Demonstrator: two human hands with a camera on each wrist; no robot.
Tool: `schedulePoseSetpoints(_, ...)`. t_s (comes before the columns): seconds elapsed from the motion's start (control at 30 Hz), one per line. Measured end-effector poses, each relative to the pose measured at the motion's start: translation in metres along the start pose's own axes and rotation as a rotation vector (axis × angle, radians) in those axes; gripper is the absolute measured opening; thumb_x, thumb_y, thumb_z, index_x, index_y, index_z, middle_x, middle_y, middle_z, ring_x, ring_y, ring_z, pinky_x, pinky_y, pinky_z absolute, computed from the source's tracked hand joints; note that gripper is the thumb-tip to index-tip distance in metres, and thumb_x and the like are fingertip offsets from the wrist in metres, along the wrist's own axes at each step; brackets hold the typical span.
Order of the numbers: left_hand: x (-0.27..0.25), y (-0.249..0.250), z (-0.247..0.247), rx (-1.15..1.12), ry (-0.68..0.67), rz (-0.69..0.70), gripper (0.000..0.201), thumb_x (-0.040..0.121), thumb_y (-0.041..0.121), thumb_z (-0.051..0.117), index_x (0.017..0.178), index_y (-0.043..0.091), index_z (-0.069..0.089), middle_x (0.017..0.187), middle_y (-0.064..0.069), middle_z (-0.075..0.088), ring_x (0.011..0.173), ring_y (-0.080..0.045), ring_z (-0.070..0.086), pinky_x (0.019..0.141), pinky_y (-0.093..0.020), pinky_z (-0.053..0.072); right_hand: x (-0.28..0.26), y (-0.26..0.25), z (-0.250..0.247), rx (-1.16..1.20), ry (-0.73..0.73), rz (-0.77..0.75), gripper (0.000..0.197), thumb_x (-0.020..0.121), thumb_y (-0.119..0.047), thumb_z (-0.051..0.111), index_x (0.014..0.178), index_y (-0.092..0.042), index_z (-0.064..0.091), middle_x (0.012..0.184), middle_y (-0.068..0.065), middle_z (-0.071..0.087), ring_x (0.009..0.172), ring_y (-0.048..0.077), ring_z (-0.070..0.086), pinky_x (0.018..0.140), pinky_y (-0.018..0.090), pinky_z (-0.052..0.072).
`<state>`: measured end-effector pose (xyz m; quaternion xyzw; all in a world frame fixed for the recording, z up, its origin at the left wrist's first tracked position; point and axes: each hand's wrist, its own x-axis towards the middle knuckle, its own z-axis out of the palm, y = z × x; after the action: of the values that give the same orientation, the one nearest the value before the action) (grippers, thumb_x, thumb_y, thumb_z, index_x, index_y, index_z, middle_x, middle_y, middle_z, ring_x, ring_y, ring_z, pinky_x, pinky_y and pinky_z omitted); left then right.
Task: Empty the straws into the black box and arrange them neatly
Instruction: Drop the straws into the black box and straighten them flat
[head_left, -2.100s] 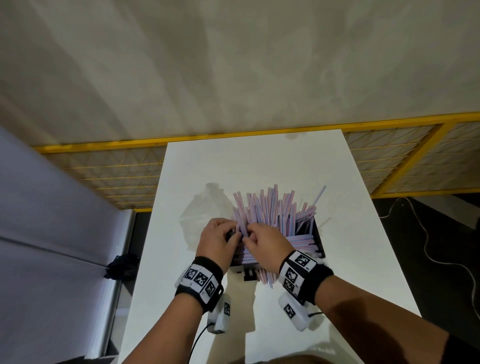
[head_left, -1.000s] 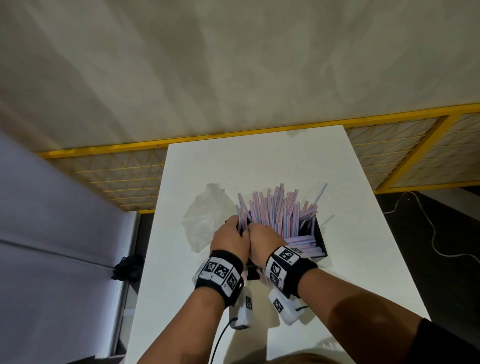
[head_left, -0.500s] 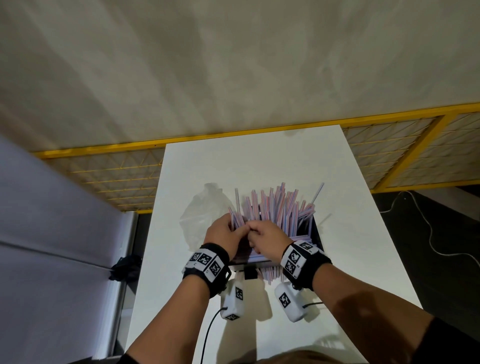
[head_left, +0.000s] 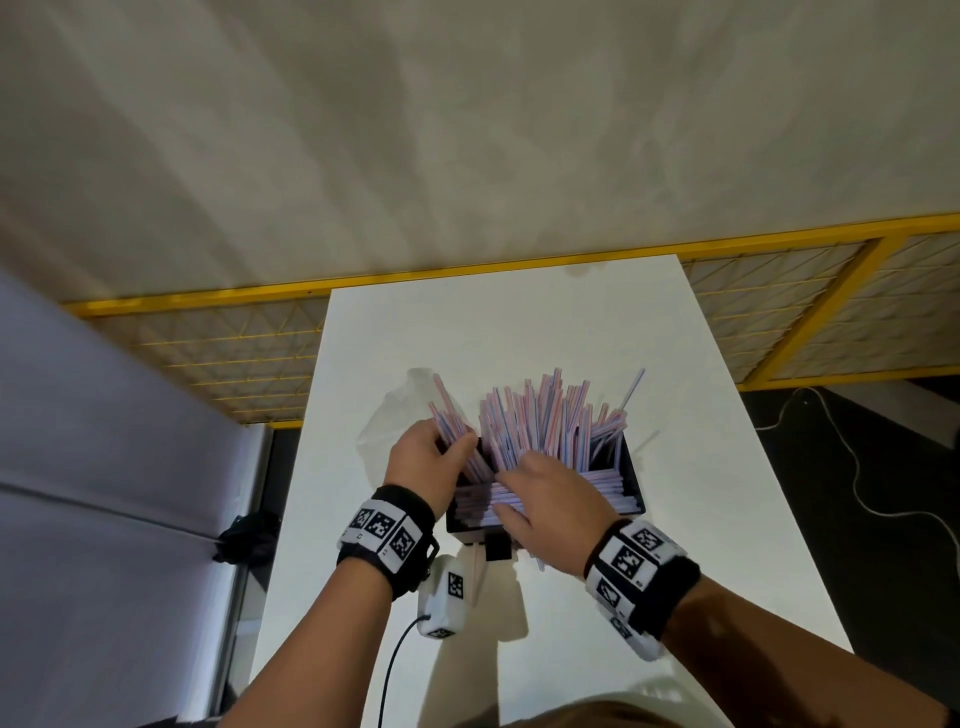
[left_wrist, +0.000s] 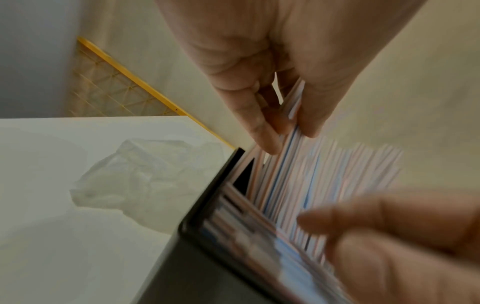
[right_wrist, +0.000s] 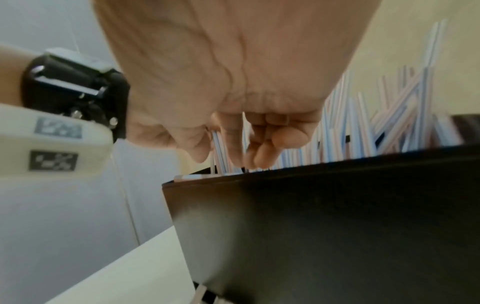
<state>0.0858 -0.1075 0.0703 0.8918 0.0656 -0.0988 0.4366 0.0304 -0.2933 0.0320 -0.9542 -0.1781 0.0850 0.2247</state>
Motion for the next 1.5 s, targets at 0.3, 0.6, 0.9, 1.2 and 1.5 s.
schedulePoseSetpoints(0.3,-0.014,0.025,-0.038,-0.097,0.091,0.108,0.024,0.093,0.037,0.072,0.097,0.014,0.072,0.089,-0.009,0.073,0.085,-0.027,0.07,0.083,-0.05,0.058,-0.012,0.01,0.007,-0.075,-0.134,0.043,0.067,0.098,-0.067,0.032,0.141,-0.021,0.055,0.121,0.0,0.052,0.114,0.021,0.05,0.1,0.04,0.044)
schedulePoseSetpoints(0.6,-0.047,0.061,-0.068,-0.082,0.222,0.367,0.005,0.095,0.032,0.07,0.094,0.029,0.074,0.093,0.004,0.07,0.085,-0.011,0.066,0.076,-0.029,0.054,-0.01,-0.01,-0.049,0.115,0.19,0.047,0.066,0.091,-0.068,0.05,0.14,-0.024,0.049,0.127,-0.006,0.048,0.102,0.014,0.059,0.086,0.032,0.053)
schedulePoseSetpoints(0.9,-0.078,0.084,-0.045,-0.282,0.154,0.384,0.005,0.095,0.021,0.072,0.091,0.022,0.075,0.089,0.001,0.074,0.084,-0.012,0.07,0.077,-0.022,0.054,-0.004,-0.027,-0.061,0.38,0.28,-0.062,0.046,0.098,-0.04,0.064,0.139,-0.027,0.048,0.124,-0.013,0.045,0.09,-0.004,0.051,0.08,0.024,0.048)
schedulePoseSetpoints(1.2,-0.061,0.056,-0.016,-0.756,-0.008,0.165,0.019,0.089,0.036,0.077,0.092,0.017,0.077,0.087,-0.007,0.076,0.085,-0.026,0.075,0.081,-0.044,0.062,-0.005,-0.01,-0.056,0.282,0.245,-0.041,0.016,0.098,-0.035,0.058,0.113,-0.031,0.058,0.093,-0.015,0.053,0.081,0.007,0.055,0.071,0.029,0.049)
schedulePoseSetpoints(1.5,-0.034,-0.022,0.027,-0.701,-0.118,-0.258,0.033,0.075,0.042,0.085,0.096,0.017,0.076,0.088,-0.007,0.077,0.078,-0.026,0.075,0.071,-0.042,0.061,-0.003,0.037,-0.034,-0.074,-0.16,0.123,0.028,0.102,-0.033,0.055,0.128,-0.022,0.057,0.116,0.0,0.055,0.099,0.022,0.061,0.081,0.034,0.05)
